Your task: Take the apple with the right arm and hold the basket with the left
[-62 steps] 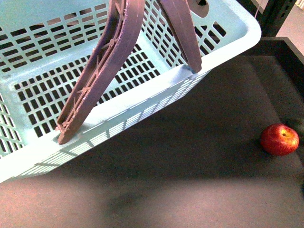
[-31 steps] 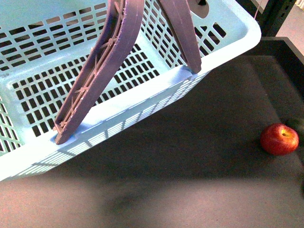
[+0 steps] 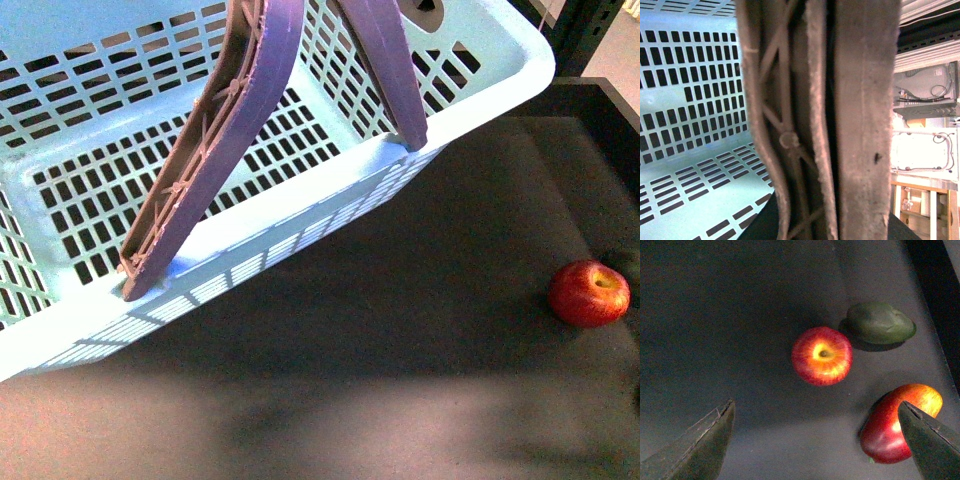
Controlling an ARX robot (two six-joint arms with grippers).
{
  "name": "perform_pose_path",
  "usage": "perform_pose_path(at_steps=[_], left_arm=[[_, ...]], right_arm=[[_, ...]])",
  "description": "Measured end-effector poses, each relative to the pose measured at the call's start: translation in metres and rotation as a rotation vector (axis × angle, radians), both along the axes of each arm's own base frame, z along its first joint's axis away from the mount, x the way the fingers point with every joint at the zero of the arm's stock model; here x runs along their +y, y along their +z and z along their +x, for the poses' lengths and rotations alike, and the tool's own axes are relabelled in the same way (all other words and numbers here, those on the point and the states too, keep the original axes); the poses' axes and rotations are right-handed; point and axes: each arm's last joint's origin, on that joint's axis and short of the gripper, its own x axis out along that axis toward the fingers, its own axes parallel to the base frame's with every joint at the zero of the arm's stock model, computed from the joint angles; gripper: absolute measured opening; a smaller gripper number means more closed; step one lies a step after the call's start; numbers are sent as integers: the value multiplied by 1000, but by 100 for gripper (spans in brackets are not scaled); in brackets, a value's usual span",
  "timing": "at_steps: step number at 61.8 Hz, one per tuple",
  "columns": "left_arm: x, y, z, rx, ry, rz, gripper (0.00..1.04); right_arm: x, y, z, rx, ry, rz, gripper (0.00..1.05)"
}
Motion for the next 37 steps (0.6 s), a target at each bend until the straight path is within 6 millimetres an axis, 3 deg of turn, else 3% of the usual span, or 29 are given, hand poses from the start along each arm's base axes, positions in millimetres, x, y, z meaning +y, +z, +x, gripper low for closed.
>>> perform_pose_path(at_steps=[19,37], left_arm=[[0,0,0,0,0,0,16],[0,0,0,0,0,0,16]], right_arm=[[-4,-47,32,144,-26,-39,96],[4,-69,65,195,-5,-59,96]])
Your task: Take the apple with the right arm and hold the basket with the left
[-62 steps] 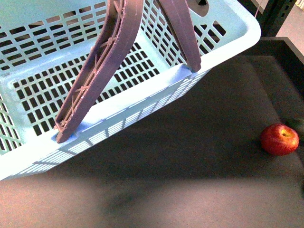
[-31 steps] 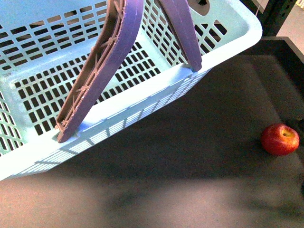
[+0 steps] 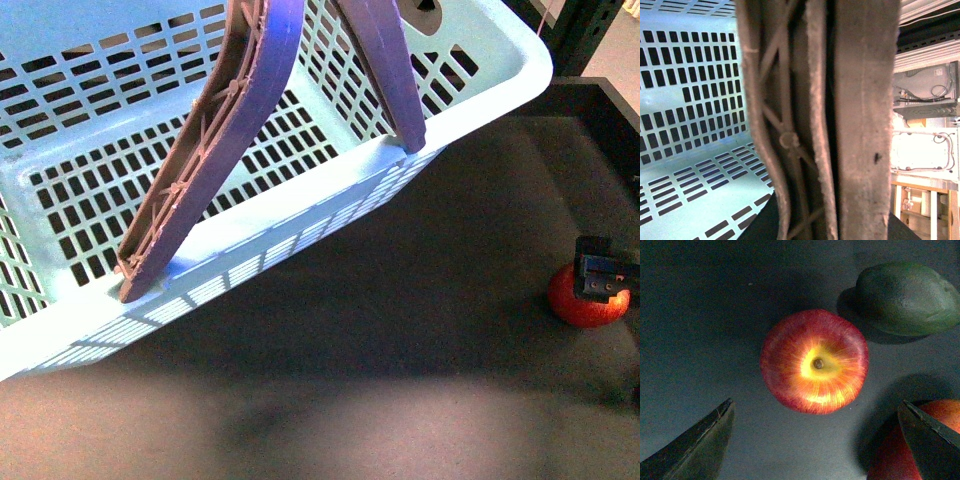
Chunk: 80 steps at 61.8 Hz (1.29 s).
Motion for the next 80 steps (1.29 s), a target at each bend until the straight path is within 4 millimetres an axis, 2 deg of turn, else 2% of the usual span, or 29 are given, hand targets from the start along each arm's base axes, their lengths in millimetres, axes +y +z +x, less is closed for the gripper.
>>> perform_pose_path(at_steps=[7,21,47,56,69,75,80], left_arm=[[0,0,0,0,0,0,16],[0,0,0,0,0,0,16],[0,0,0,0,0,0,16],[0,0,0,0,0,0,16],[0,0,0,0,0,0,16],[0,0,0,0,0,0,16],[0,0,0,0,0,0,16]], right_arm=[[-2,-11,13,33,-9,-10,96],[-3,-25,26,58,-13,-13,96],[-5,-57,38,125,-16,-6,96],[-3,-60,37,129,-3,-7,81],[-2,-44,34,97,48,-14,78],[0,-25,31,57,87,-18,78],[3,8,26,-17,151,-33,78]])
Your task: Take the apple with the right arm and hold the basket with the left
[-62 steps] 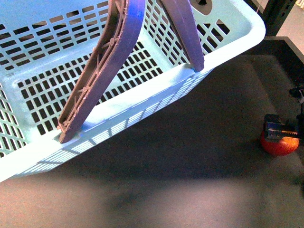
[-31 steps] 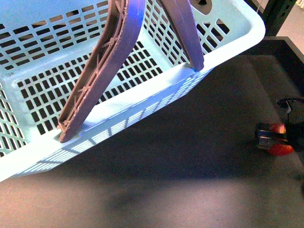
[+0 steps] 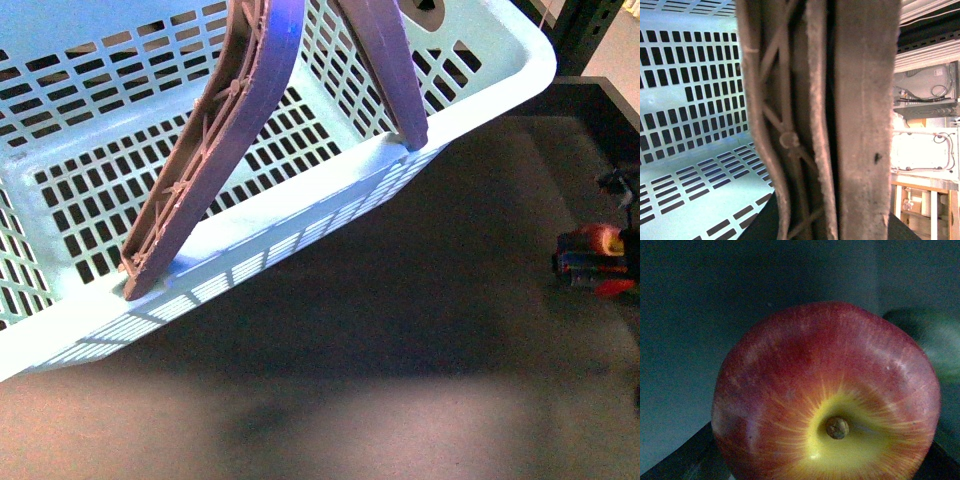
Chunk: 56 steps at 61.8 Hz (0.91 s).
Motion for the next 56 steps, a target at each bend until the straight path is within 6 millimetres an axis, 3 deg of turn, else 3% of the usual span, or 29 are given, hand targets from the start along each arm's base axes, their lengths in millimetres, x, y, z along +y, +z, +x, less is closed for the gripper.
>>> perform_pose_path(at_steps=[9,21,25,29,33,38,44,56], left_arm=[[0,0,0,0,0,0,16],[0,0,0,0,0,0,16],[0,0,0,0,0,0,16],[0,0,0,0,0,0,16],[0,0,0,0,0,0,16],[0,0,0,0,0,0,16],[0,0,0,0,0,0,16],[0,0,0,0,0,0,16]], right_arm=[[10,78,-23,-184,132,1,78],[25,152,-56,-350,212,30,78],[33,180,-67,-424,241,45,78],[51,220,-86,-542,294,70,77],[71,244,-99,-623,350,103,77],[93,254,-103,-650,402,146,77],[129,248,-100,-627,464,185,77],[170,239,-89,-601,530,203,77]])
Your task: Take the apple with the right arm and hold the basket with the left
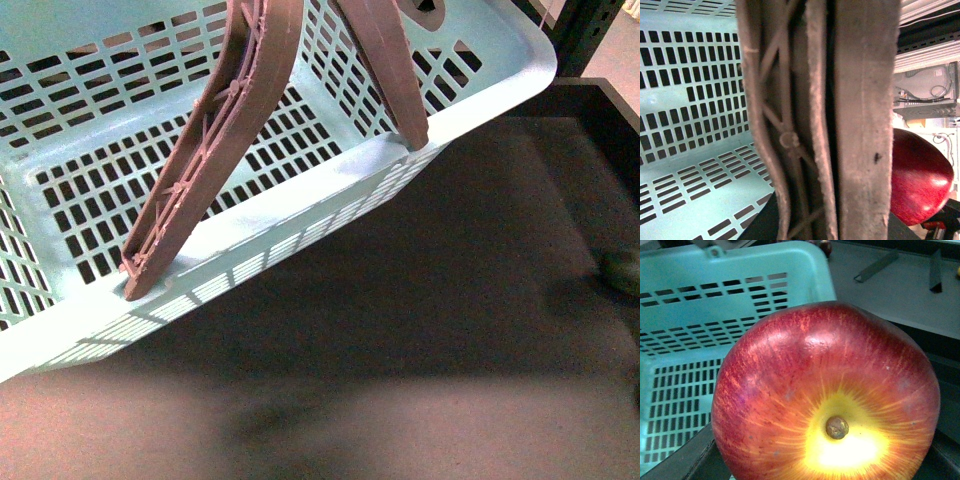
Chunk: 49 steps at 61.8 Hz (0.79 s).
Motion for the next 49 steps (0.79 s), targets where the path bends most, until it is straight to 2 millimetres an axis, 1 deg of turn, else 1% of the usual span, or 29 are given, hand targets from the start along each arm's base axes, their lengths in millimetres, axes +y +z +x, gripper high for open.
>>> perform_pose_path(at_steps=[3,9,13,23,25,26,29,30,32,34,41,46,49], left_arm=[[0,0,0,0,0,0,16],[0,0,0,0,-1,0,16],[0,0,0,0,0,0,16],[0,0,0,0,0,0,16],[0,0,0,0,0,0,16],[0,0,0,0,0,0,16],[0,0,0,0,0,-1,16],[0,0,0,0,-1,0,16],[0,0,0,0,-1,0,16],[0,0,0,0,0,0,16],[0,0,0,0,0,0,16],[0,-1,0,1,-7,2,16],[0,0,0,1,-2,2,16]], right_arm=[[9,-3,6,8,9,1,77],[19,-10,17,28,1,-2,77],[26,-20,26,58,-14,-8,77],[34,-34,34,106,-17,-3,78],[34,-35,34,109,-17,-3,81],[35,-35,34,112,-20,-1,85],[36,-35,34,114,-21,3,90],[36,-36,34,117,-23,7,93],[36,-35,34,118,-25,14,96],[36,-34,34,114,-32,19,97],[30,-27,33,88,-67,39,96],[16,-19,27,64,-117,62,96],[-2,-12,19,45,-170,83,96]])
